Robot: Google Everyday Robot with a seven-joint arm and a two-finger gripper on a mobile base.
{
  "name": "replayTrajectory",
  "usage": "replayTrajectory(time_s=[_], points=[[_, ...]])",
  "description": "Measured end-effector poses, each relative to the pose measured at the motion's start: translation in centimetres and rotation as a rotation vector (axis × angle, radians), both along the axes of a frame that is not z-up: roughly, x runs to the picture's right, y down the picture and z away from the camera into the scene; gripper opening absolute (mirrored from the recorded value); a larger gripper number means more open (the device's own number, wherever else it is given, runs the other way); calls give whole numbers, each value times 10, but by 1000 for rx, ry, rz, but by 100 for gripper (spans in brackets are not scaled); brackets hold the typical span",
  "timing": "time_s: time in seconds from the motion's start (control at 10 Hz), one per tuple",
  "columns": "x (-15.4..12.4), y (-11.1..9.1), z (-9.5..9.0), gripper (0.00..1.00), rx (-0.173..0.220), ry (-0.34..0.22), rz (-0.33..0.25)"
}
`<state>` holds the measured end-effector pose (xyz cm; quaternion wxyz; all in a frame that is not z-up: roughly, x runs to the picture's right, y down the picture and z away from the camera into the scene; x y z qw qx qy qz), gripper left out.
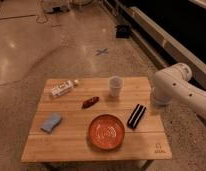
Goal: Drag the pepper across the table
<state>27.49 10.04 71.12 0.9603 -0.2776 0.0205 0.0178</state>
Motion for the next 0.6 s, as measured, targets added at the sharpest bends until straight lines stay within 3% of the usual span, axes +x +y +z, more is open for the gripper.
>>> replayTrajectory(time_s=[0.2,0.4,0.6], points=[[-3,1,3,41,-1,-6,0],[-27,-6,15,41,2,-10,-3],[-37,-2,10,41,-4,-5,-6]])
